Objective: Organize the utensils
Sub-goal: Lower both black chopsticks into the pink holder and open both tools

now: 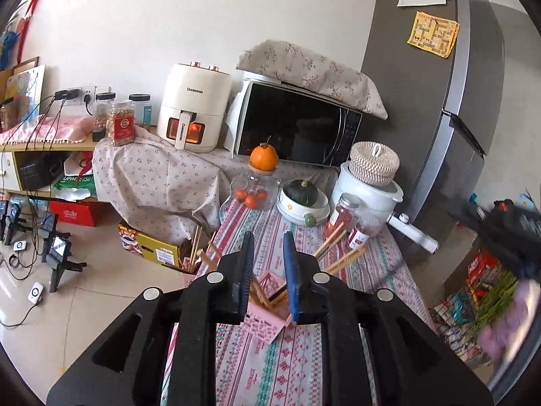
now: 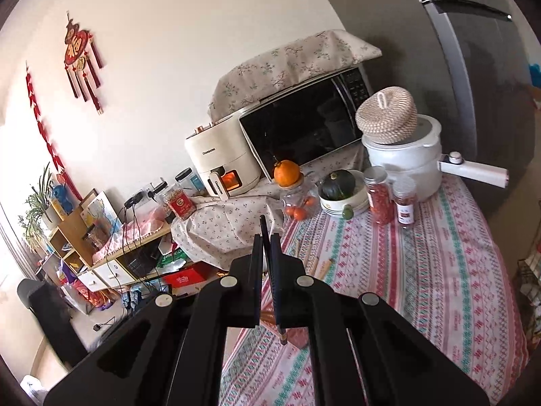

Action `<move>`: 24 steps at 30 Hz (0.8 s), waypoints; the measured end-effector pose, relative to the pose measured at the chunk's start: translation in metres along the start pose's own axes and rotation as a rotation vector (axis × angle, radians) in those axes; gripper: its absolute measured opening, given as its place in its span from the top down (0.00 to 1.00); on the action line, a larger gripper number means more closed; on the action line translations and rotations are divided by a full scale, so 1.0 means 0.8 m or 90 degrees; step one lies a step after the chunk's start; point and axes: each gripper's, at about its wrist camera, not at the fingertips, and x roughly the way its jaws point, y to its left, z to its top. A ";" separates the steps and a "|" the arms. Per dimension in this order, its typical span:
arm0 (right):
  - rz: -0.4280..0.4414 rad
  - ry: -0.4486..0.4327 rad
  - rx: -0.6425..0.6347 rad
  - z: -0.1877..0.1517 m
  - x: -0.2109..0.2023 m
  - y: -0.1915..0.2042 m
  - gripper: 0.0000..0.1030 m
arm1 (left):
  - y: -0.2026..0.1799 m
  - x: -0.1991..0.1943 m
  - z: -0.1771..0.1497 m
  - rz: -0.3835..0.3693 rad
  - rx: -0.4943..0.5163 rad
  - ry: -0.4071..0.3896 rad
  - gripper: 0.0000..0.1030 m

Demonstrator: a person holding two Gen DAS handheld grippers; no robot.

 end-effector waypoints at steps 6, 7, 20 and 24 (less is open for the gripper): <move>-0.019 0.023 -0.013 0.000 0.060 0.019 0.95 | 0.011 0.004 -0.008 0.005 -0.005 0.010 0.84; -0.016 0.027 -0.011 -0.002 0.071 0.019 0.95 | 0.013 0.005 -0.010 0.004 -0.009 0.012 0.84; -0.042 0.052 -0.041 -0.034 0.073 0.022 0.89 | 0.014 0.001 -0.016 0.004 -0.027 0.017 0.82; -0.066 0.054 -0.051 -0.049 0.055 0.012 0.85 | 0.001 -0.006 -0.026 0.002 -0.020 0.022 0.79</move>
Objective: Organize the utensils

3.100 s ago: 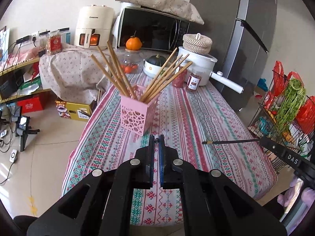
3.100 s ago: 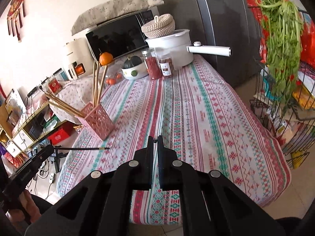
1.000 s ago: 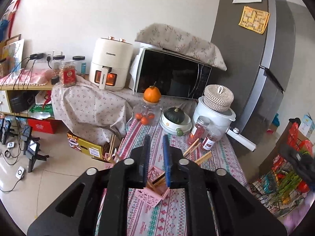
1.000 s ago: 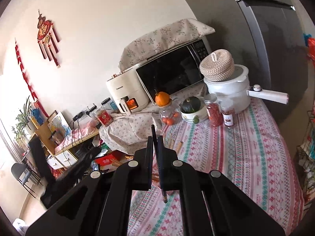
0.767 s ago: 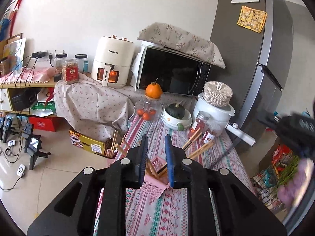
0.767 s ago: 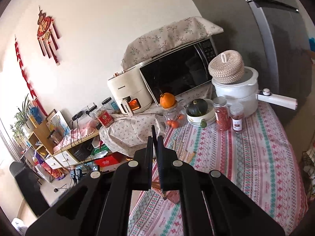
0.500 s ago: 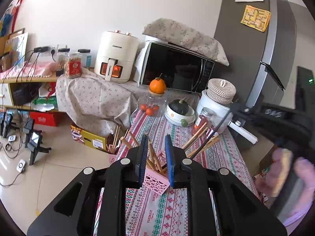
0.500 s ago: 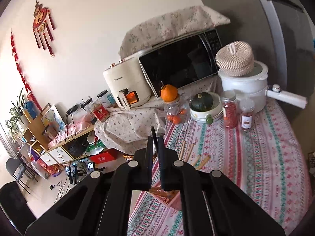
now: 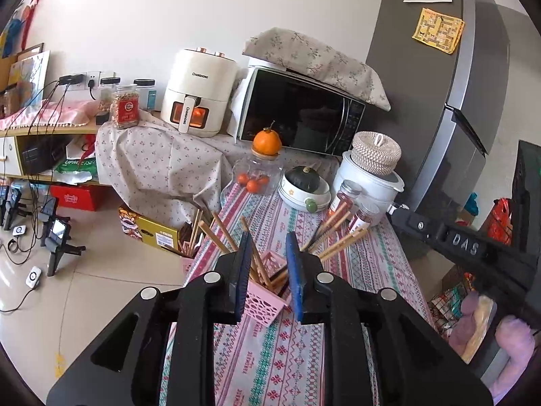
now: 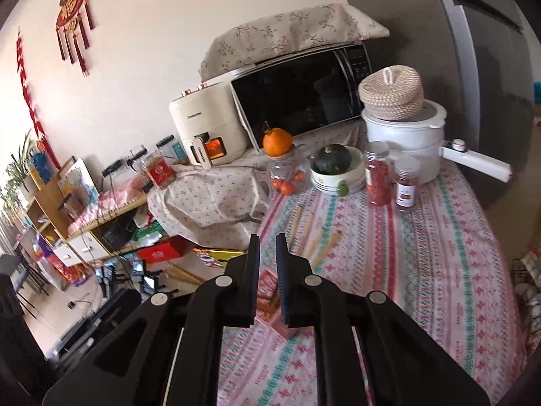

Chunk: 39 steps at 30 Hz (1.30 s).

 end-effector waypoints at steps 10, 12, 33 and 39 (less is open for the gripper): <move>-0.086 0.000 0.002 -0.067 -0.046 -0.036 0.51 | -0.035 -0.027 -0.049 0.038 0.033 -0.002 0.56; -0.100 -0.002 0.002 -0.080 -0.058 -0.040 0.43 | -0.041 -0.034 -0.058 0.043 0.036 -0.004 0.46; -0.327 -0.061 0.018 -0.184 -0.171 -0.049 0.07 | -0.054 -0.115 -0.128 0.117 0.069 -0.037 0.07; -0.343 -0.060 0.002 -0.201 -0.187 -0.039 0.07 | -0.047 -0.121 -0.144 0.097 0.057 -0.012 0.07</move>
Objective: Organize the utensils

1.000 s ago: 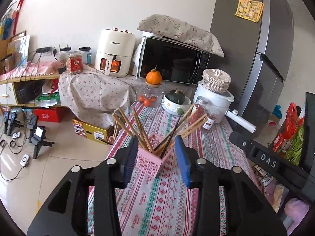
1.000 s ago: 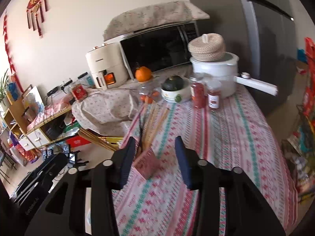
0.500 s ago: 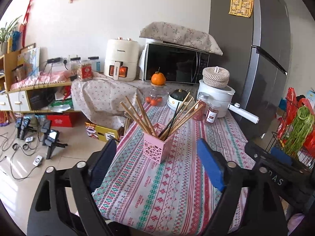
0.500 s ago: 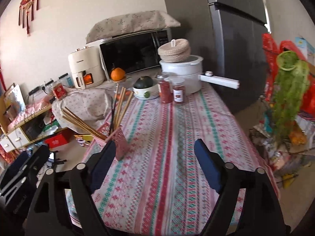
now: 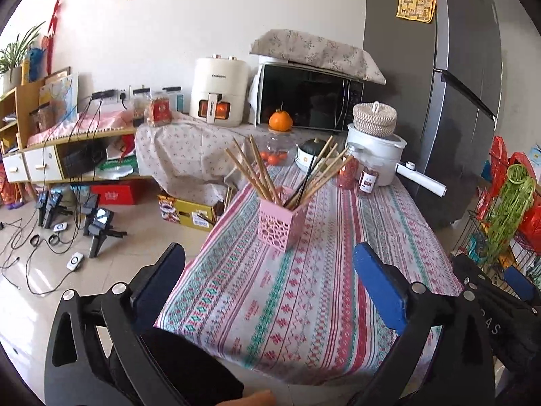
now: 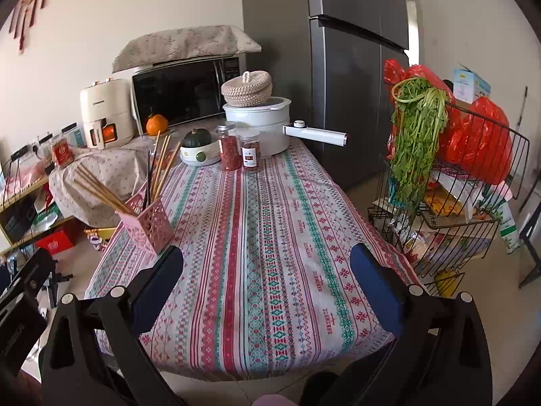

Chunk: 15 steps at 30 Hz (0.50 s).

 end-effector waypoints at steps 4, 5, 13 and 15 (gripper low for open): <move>0.003 0.017 -0.001 -0.007 0.002 -0.002 0.07 | -0.002 -0.001 -0.006 -0.001 0.006 0.012 0.07; 0.006 0.023 0.001 -0.008 0.004 -0.001 0.07 | -0.001 -0.001 -0.007 0.000 0.005 0.012 0.07; 0.010 0.033 0.005 -0.012 0.005 -0.003 0.07 | -0.002 -0.005 -0.006 0.001 0.007 0.009 0.07; 0.009 0.033 0.005 -0.011 0.005 -0.004 0.07 | -0.003 -0.006 -0.007 0.001 0.010 0.010 0.07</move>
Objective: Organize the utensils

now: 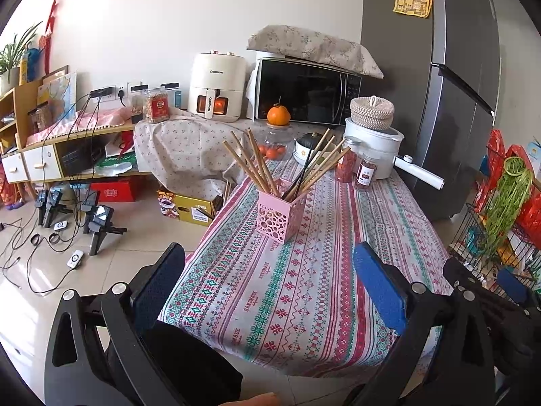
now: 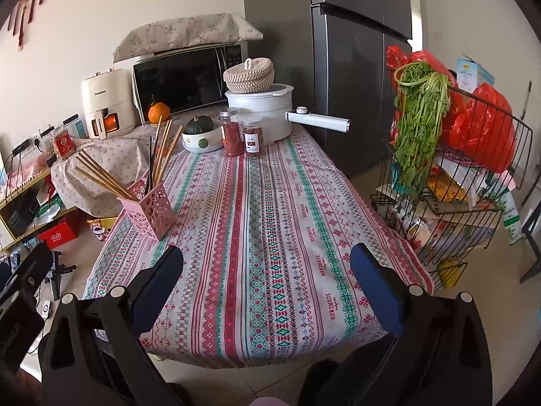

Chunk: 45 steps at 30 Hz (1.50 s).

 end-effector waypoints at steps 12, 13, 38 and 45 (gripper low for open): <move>-0.001 0.005 -0.003 -0.003 -0.002 -0.003 0.07 | 0.000 0.000 -0.001 0.007 0.001 -0.003 0.07; -0.001 0.005 -0.002 -0.003 -0.001 -0.003 0.07 | -0.001 0.000 -0.001 0.008 0.001 -0.002 0.07; 0.008 0.020 0.004 -0.005 0.004 -0.006 0.07 | 0.001 0.004 -0.005 0.014 0.002 0.009 0.07; 0.008 0.021 0.004 -0.005 0.005 -0.005 0.07 | 0.001 0.004 -0.004 0.014 0.003 0.009 0.07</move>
